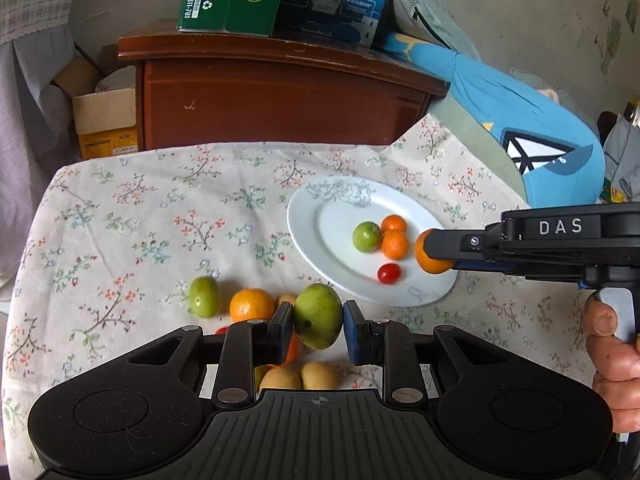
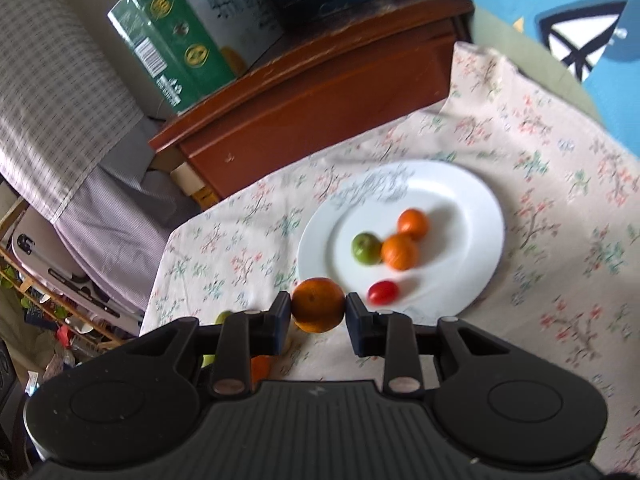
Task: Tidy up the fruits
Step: 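Carry both fruits onto the white plate and open both tools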
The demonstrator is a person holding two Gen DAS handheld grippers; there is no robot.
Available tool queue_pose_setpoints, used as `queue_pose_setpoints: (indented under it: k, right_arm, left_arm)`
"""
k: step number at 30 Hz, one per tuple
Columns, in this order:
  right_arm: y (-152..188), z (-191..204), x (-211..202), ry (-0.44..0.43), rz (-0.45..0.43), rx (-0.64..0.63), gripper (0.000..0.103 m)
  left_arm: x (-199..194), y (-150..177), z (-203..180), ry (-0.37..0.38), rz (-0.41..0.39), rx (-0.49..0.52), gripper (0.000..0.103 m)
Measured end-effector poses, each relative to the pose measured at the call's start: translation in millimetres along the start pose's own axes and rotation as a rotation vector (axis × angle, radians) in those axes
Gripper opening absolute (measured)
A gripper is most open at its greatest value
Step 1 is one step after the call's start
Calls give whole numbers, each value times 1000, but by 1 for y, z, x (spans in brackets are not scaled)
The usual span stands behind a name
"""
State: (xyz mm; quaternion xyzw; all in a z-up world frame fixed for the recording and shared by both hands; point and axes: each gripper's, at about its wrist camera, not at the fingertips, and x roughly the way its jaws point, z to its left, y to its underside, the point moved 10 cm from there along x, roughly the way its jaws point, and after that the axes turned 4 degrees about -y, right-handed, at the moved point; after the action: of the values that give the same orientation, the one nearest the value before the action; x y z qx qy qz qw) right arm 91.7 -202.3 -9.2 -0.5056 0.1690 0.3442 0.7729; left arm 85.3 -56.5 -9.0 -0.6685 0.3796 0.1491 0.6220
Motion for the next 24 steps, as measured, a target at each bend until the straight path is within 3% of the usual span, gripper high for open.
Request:
queue_pose_setpoints:
  k: [7,16,24]
  right_arm:
    - [-19,-16,-1,37,-5,-27,30]
    - [-26,-55,12,83,23,113,30]
    - [-24,-70,30,125,58,136,30]
  left_arm:
    - [16,-20,-3,38,12,-34,24]
    - [54,-39,-5,70,40,-46,24]
    - [86,-40,-11,86,70,-37,24]
